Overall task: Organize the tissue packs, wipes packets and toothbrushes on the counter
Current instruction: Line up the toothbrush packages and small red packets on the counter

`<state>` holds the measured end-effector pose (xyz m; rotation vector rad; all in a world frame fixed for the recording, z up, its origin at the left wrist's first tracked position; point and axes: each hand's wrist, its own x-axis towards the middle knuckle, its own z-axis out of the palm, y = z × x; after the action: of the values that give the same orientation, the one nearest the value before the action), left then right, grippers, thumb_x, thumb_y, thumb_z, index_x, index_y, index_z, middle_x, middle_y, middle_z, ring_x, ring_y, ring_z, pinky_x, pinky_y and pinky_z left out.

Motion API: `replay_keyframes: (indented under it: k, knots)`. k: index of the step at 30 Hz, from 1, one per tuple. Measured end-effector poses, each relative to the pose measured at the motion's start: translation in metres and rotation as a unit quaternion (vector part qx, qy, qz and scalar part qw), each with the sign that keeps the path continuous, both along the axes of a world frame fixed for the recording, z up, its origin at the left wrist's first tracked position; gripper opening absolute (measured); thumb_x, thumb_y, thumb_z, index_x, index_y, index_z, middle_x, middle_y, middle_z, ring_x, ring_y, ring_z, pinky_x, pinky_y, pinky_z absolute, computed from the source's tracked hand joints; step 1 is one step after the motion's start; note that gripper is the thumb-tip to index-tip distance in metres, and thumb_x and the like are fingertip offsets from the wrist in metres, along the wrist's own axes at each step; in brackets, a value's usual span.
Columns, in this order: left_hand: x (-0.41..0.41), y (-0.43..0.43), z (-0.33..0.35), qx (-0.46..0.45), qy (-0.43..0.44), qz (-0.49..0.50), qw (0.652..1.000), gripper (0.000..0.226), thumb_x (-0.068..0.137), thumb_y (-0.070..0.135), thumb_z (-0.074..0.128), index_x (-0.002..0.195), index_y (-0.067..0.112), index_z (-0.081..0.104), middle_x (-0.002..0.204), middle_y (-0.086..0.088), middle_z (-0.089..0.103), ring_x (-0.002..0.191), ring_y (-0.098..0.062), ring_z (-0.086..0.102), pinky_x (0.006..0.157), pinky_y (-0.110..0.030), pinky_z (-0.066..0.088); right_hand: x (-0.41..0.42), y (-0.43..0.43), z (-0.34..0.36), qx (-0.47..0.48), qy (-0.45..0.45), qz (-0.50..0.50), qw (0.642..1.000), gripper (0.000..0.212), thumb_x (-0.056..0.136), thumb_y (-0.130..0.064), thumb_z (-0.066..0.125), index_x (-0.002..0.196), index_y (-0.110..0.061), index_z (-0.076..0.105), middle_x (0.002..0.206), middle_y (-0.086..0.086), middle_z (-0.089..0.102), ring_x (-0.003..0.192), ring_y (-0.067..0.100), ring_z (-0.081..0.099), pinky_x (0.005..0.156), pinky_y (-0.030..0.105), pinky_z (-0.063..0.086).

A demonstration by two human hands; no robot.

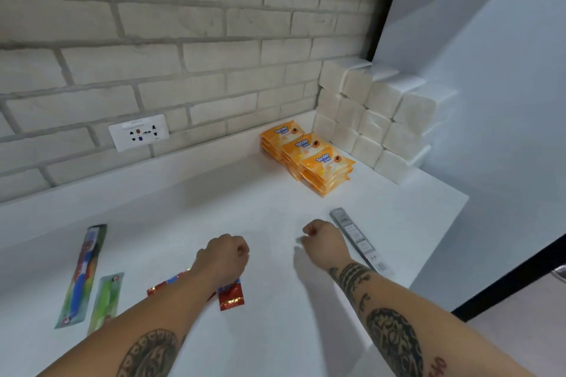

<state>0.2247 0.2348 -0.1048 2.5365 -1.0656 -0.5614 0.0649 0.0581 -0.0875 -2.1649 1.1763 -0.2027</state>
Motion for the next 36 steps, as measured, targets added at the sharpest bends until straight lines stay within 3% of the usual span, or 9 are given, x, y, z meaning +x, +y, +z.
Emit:
replay_keyframes:
  k: [4, 10, 17, 21, 24, 27, 30, 33, 36]
  knots:
    - [-0.032, -0.036, 0.005, -0.014, 0.039, -0.053, 0.998, 0.018, 0.096, 0.032, 0.051, 0.101, 0.035, 0.068, 0.114, 0.007, 0.065, 0.11, -0.021, 0.061, 0.1, -0.043, 0.05, -0.044, -0.031, -0.001, -0.092, 0.123, -0.07, 0.986, 0.04, 0.099, -0.035, 0.059, 0.138, -0.024, 0.059, 0.145, 0.004, 0.051, 0.134, 0.029, 0.044, 0.108, 0.043, 0.04]
    - [-0.072, -0.066, 0.009, -0.035, 0.079, -0.095, 0.992, 0.016, 0.094, 0.03, 0.048, 0.084, 0.034, 0.06, 0.107, 0.009, 0.067, 0.104, -0.019, 0.062, 0.094, -0.04, 0.054, -0.095, -0.028, -0.017, -0.06, 0.215, -0.096, 0.97, 0.044, 0.092, -0.032, 0.063, 0.132, -0.017, 0.052, 0.127, 0.008, 0.054, 0.121, 0.03, 0.051, 0.094, 0.04, 0.047]
    - [-0.093, -0.077, 0.005, -0.111, 0.206, 0.01, 0.972, 0.027, 0.097, 0.024, 0.047, 0.081, 0.008, 0.062, 0.077, 0.002, 0.061, 0.069, -0.018, 0.055, 0.061, -0.028, 0.043, -0.086, 0.007, -0.017, 0.074, -0.038, -0.148, 0.985, 0.029, 0.086, 0.001, 0.053, 0.104, -0.012, 0.072, 0.103, 0.011, 0.072, 0.087, 0.027, 0.065, 0.071, 0.031, 0.052]
    - [-0.09, -0.072, 0.015, -0.16, 0.32, 0.106, 0.928, 0.025, 0.098, 0.031, 0.058, 0.114, 0.013, 0.064, 0.09, -0.011, 0.069, 0.068, -0.025, 0.06, 0.062, -0.032, 0.051, -0.054, 0.041, -0.019, 0.201, -0.185, -0.201, 0.941, 0.025, 0.091, 0.003, 0.046, 0.096, -0.01, 0.068, 0.093, 0.015, 0.07, 0.069, 0.023, 0.06, 0.058, 0.031, 0.05]
    - [-0.084, -0.063, 0.02, -0.207, 0.289, 0.126, 0.926, 0.03, 0.091, 0.026, 0.067, 0.119, 0.024, 0.054, 0.111, -0.004, 0.069, 0.089, -0.022, 0.068, 0.078, -0.037, 0.06, -0.036, 0.06, -0.018, 0.256, -0.236, -0.18, 0.92, 0.026, 0.094, 0.005, 0.043, 0.104, -0.006, 0.064, 0.09, 0.018, 0.072, 0.067, 0.026, 0.065, 0.056, 0.038, 0.06]
    - [-0.068, -0.054, 0.025, -0.226, 0.254, 0.121, 0.933, 0.033, 0.094, 0.02, 0.066, 0.125, 0.026, 0.056, 0.119, 0.001, 0.067, 0.105, -0.022, 0.067, 0.094, -0.043, 0.057, -0.02, 0.065, -0.016, 0.256, -0.244, -0.144, 0.924, 0.023, 0.094, 0.004, 0.048, 0.106, -0.006, 0.065, 0.084, 0.011, 0.071, 0.066, 0.02, 0.064, 0.05, 0.027, 0.052]
    - [-0.048, -0.045, 0.029, -0.204, 0.199, 0.1, 0.953, 0.042, 0.099, 0.02, 0.055, 0.14, 0.024, 0.056, 0.128, -0.003, 0.066, 0.111, -0.024, 0.064, 0.094, -0.035, 0.053, -0.003, 0.062, -0.019, 0.236, -0.226, -0.102, 0.94, 0.014, 0.095, -0.005, 0.057, 0.1, -0.012, 0.068, 0.088, 0.005, 0.072, 0.072, 0.018, 0.064, 0.06, 0.027, 0.053]
    - [-0.024, -0.038, 0.028, -0.178, 0.139, 0.06, 0.972, 0.036, 0.103, 0.024, 0.046, 0.135, 0.031, 0.06, 0.119, 0.0, 0.07, 0.099, -0.02, 0.064, 0.082, -0.032, 0.053, 0.025, 0.054, -0.022, 0.146, -0.198, -0.034, 0.969, 0.015, 0.096, -0.016, 0.064, 0.109, -0.023, 0.067, 0.11, -0.004, 0.069, 0.096, 0.019, 0.069, 0.092, 0.038, 0.059]
    - [0.0, -0.036, 0.017, -0.152, 0.107, 0.044, 0.982, 0.034, 0.105, 0.026, 0.047, 0.135, 0.036, 0.06, 0.111, 0.002, 0.071, 0.095, -0.02, 0.065, 0.081, -0.032, 0.053, 0.049, 0.046, -0.021, -0.011, -0.157, 0.079, 0.984, 0.038, 0.096, -0.019, 0.066, 0.132, -0.03, 0.062, 0.135, -0.01, 0.054, 0.123, 0.012, 0.055, 0.105, 0.023, 0.044]
